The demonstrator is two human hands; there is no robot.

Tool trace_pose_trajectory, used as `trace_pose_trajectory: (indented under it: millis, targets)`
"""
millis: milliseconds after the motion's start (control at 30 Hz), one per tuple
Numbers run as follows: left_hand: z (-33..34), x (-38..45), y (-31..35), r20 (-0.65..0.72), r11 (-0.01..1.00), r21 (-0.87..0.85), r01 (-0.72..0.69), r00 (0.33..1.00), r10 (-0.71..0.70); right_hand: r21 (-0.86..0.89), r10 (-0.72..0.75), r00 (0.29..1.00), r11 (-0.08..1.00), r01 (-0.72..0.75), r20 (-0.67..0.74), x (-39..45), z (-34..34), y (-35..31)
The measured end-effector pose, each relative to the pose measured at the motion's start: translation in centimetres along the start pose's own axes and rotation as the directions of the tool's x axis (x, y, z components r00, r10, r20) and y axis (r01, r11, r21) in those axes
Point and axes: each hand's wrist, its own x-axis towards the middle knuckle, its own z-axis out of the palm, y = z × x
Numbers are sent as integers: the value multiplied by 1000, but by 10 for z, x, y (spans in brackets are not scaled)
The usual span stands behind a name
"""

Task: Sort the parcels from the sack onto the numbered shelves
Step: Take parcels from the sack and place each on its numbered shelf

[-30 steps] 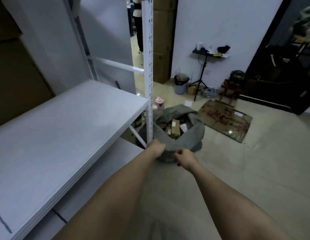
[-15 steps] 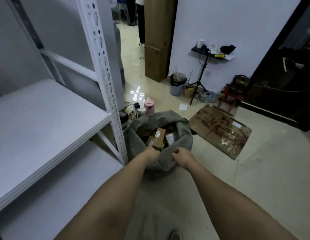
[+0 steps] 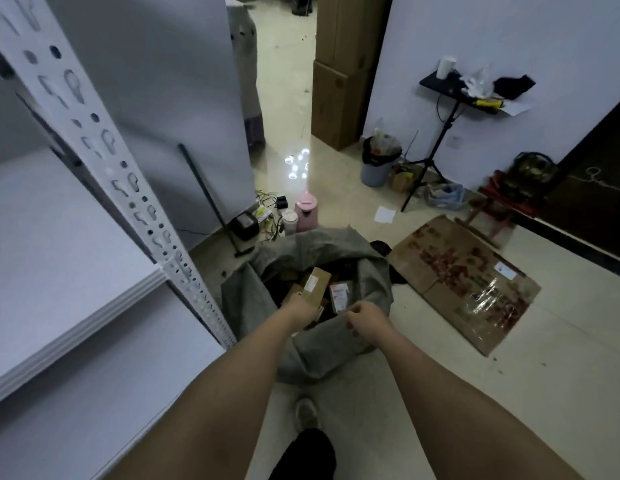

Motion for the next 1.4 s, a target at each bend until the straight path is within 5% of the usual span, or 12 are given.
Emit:
trace_pose_trajectory:
  millis: [600, 1033, 1267, 1400]
  targets:
    - [13, 217, 11, -36, 973, 90, 211, 977, -208, -79, 107, 977, 992, -94, 182, 199, 5, 6]
    - [125, 406, -93, -120, 917, 264, 300, 953, -278, -150, 113, 967, 985, -80, 227, 401, 109, 79]
    - [165, 452, -121, -239, 819, 468, 333, 940, -245, -154, 118, 965, 985, -83, 235, 446, 139, 106]
    - [161, 446, -111, -244, 864, 346, 364, 925, -292, -177, 126, 960, 981, -83, 252, 445, 135, 104]
